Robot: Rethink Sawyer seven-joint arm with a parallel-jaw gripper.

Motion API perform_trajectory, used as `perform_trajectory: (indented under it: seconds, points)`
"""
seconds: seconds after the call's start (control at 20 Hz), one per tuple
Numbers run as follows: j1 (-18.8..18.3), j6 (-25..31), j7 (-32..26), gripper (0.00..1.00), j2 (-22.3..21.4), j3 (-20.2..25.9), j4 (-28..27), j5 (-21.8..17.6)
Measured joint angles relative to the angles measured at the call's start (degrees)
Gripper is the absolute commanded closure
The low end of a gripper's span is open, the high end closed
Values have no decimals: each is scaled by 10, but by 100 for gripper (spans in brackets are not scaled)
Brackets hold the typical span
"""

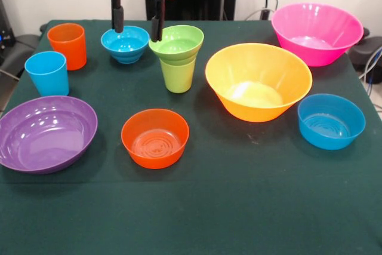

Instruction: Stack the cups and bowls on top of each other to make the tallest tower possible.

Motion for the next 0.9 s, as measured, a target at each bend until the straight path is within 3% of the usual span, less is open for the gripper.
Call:
perform_trajectory:
  seconds: [0.9]
  points:
    - [-7, -21, 0, 0, -6, 19, 0, -40]
